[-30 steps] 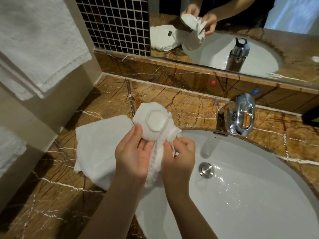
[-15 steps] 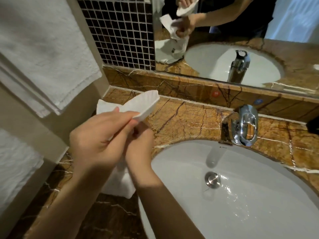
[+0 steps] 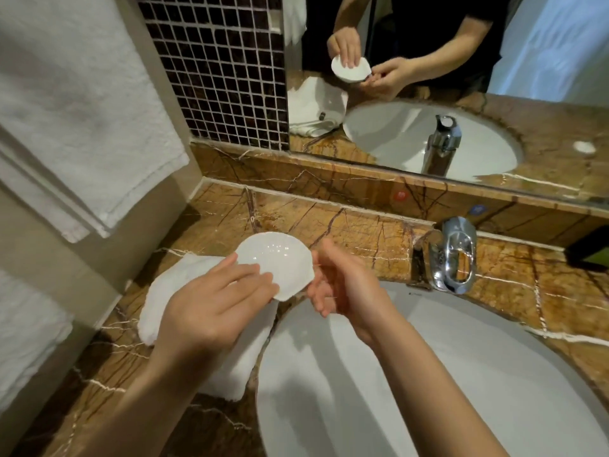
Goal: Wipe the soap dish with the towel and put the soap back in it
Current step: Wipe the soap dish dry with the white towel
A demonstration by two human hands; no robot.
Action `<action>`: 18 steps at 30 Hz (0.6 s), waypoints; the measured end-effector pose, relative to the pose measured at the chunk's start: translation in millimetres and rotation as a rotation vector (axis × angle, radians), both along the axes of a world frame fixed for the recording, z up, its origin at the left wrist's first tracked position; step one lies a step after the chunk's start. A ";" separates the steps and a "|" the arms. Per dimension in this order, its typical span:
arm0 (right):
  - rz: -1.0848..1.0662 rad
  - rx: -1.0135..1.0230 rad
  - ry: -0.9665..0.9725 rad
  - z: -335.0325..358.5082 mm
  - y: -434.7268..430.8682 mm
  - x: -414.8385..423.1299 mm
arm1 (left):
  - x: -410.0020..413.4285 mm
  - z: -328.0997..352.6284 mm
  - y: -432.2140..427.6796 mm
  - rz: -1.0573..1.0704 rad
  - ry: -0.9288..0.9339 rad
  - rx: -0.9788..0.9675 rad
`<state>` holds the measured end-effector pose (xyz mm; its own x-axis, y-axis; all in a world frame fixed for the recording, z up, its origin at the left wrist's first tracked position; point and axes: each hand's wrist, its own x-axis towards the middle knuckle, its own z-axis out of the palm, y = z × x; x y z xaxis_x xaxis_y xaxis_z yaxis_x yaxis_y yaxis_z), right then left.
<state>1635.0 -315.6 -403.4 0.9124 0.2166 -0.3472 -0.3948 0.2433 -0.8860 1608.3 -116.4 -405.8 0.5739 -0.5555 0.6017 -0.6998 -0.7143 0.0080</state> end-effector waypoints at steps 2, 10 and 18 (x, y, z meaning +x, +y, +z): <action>0.034 -0.073 -0.052 4.8 -10.7 -5.7 | -0.4 -2.0 -8.6 -0.018 -0.001 -0.001; -0.041 -0.283 -0.011 6.5 -45.9 -29.0 | -9.4 -21.5 -52.0 -0.072 0.150 -0.005; -0.316 -0.402 -0.200 65.0 -141.6 -50.0 | 8.9 40.9 -150.5 -0.121 0.292 -0.219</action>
